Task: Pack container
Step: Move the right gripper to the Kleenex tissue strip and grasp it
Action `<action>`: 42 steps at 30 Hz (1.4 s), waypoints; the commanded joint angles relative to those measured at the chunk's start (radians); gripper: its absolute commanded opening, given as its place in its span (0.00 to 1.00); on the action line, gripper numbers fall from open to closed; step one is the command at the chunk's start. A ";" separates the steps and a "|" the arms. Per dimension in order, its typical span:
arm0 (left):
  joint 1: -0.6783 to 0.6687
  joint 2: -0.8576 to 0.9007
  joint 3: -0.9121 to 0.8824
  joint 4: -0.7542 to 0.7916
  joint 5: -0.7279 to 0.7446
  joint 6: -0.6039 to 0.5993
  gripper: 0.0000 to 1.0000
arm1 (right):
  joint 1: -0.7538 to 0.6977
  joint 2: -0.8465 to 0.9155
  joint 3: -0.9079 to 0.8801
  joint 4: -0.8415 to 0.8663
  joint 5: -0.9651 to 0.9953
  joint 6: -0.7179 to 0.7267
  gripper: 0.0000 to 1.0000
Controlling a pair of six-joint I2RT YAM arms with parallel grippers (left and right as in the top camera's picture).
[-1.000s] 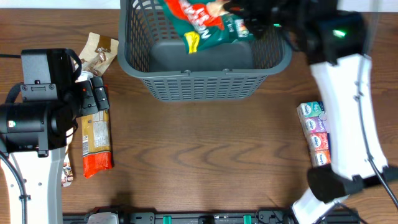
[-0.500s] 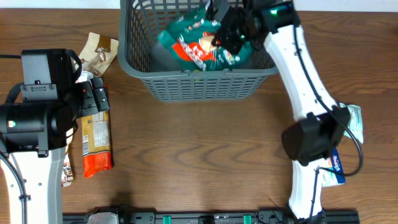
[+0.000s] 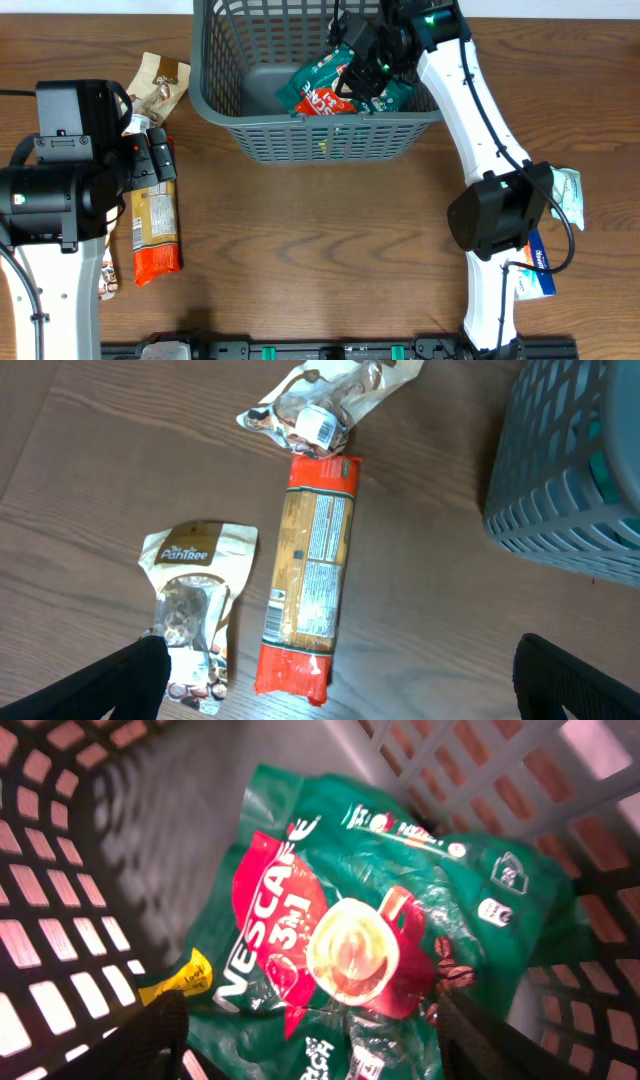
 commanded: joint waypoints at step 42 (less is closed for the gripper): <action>0.005 -0.057 -0.008 0.076 0.029 0.041 0.99 | -0.583 -0.875 -0.927 -0.359 0.406 0.454 0.99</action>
